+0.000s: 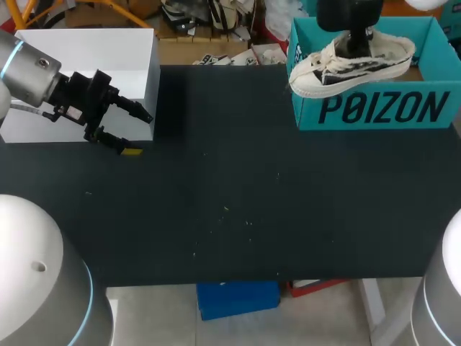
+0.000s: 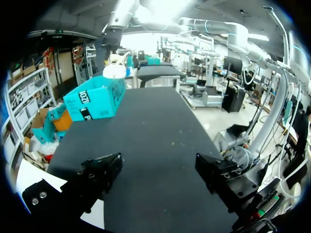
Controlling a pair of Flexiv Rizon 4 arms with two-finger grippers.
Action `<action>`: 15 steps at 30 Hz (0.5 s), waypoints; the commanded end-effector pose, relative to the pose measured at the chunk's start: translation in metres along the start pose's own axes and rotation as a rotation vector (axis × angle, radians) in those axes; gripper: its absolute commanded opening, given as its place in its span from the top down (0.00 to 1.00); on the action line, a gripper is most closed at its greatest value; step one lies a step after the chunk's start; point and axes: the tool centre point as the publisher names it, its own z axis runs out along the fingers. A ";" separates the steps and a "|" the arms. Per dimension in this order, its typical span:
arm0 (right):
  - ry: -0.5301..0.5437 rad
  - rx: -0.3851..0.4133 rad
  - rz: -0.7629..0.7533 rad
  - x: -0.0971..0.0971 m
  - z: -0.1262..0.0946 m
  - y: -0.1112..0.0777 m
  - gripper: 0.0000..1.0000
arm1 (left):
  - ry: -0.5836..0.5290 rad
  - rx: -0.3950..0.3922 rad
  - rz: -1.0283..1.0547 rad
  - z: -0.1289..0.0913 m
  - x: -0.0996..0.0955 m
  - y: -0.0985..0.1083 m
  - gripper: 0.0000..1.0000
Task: Take the shoe out of the shoebox, open the shoe tongue, remove and reinsert the insole, then place the shoe into the shoebox
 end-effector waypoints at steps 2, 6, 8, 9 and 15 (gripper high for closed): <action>0.075 -0.049 0.029 -0.029 0.014 -0.024 1.00 | 0.003 -0.003 -0.001 0.000 0.000 0.000 0.00; 0.080 -0.052 0.040 -0.045 0.021 -0.039 1.00 | 0.003 -0.003 -0.001 0.000 0.000 0.000 0.00; 0.086 -0.054 0.038 -0.057 0.025 -0.047 1.00 | 0.003 -0.003 -0.001 0.000 0.000 0.000 0.00; 0.088 -0.054 0.039 -0.062 0.027 -0.050 1.00 | 0.003 -0.003 -0.001 0.000 0.000 0.000 0.00; 0.072 -0.025 0.069 -0.101 0.038 -0.067 1.00 | 0.003 -0.003 -0.001 0.000 0.000 0.000 0.00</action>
